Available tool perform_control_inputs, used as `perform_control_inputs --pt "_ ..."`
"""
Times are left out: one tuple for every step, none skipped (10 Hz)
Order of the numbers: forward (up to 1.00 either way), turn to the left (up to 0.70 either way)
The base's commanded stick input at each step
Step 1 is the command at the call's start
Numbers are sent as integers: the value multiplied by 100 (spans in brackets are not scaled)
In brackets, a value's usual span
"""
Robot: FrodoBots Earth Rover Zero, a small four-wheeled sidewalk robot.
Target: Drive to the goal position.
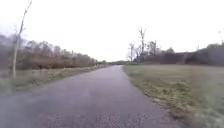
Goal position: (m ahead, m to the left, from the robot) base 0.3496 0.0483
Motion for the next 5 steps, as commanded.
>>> perform_control_inputs --pt "70 0" --pt "70 0" --pt "70 0" --pt "70 0" --pt "70 0"
